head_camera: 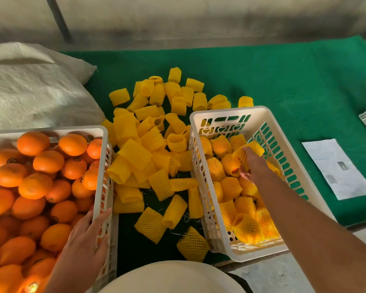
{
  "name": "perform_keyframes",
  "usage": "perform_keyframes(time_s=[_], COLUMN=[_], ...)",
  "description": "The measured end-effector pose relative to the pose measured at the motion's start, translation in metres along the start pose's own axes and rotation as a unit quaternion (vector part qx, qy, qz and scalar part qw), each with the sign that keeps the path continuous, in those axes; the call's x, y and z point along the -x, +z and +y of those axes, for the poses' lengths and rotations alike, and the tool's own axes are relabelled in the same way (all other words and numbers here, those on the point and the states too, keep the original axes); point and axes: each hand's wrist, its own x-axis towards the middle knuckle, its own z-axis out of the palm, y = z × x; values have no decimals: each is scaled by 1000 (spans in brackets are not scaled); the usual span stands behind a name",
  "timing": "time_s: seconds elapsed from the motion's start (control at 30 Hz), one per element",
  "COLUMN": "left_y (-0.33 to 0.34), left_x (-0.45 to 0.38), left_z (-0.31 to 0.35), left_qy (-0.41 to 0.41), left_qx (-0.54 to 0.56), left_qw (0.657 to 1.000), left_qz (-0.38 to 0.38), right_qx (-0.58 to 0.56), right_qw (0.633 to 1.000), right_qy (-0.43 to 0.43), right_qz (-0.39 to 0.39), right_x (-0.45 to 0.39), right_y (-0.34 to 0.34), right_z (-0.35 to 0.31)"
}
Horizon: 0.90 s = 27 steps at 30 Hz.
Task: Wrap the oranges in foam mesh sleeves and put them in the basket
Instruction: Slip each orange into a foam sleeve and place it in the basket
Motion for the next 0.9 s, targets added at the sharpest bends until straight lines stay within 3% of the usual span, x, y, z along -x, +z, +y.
perform_keyframes(time_s=[0.3, 0.57, 0.8, 0.9], left_y=[-3, -4, -9, -19], left_x=[0, 2, 5, -4], left_z=[6, 5, 1, -9], left_qy=[-15, 7, 59, 36], left_qx=[2, 14, 16, 35], left_qw=[1000, 1000, 997, 995], left_qz=[1, 9, 41, 88], right_qx=[57, 67, 195, 232], right_qw=[998, 995, 952, 920], right_qy=[9, -75, -236, -311], right_qz=[29, 28, -24, -61], right_x=[-30, -16, 65, 105], right_y=[19, 7, -1, 5], right_z=[-22, 17, 81, 105])
